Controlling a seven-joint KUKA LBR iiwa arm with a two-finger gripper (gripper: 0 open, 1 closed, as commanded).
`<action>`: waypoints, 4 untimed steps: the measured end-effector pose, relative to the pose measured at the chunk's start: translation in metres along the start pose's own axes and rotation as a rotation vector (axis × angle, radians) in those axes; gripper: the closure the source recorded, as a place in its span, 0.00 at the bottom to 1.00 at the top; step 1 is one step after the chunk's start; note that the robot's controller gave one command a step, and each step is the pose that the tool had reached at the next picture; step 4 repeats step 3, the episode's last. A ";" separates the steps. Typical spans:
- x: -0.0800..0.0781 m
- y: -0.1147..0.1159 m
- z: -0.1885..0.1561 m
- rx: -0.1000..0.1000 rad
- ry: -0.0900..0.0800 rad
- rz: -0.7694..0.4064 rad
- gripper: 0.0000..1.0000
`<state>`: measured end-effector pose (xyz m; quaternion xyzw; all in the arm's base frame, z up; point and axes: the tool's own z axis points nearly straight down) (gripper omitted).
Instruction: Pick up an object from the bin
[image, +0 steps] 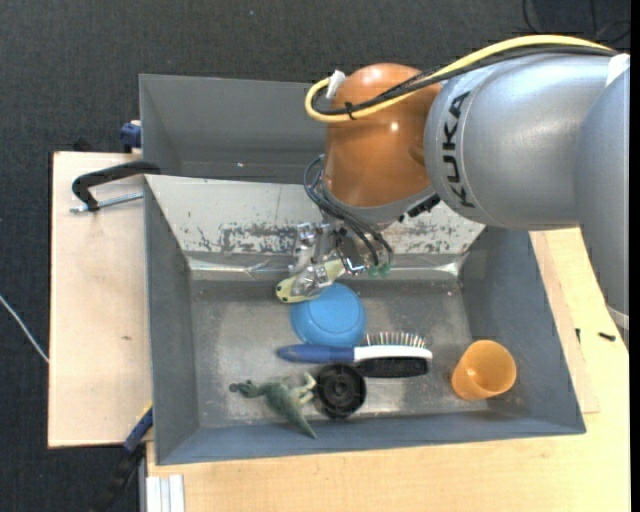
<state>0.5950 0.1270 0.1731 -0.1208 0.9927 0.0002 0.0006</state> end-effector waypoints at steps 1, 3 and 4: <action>0.001 -0.003 -0.012 -0.001 -0.006 0.014 1.00; 0.002 0.049 -0.053 0.000 -0.014 -0.228 1.00; 0.002 0.049 -0.053 0.000 -0.014 -0.228 1.00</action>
Offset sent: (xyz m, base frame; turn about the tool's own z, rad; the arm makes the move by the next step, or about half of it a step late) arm -0.0010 -0.0051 0.0096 0.0149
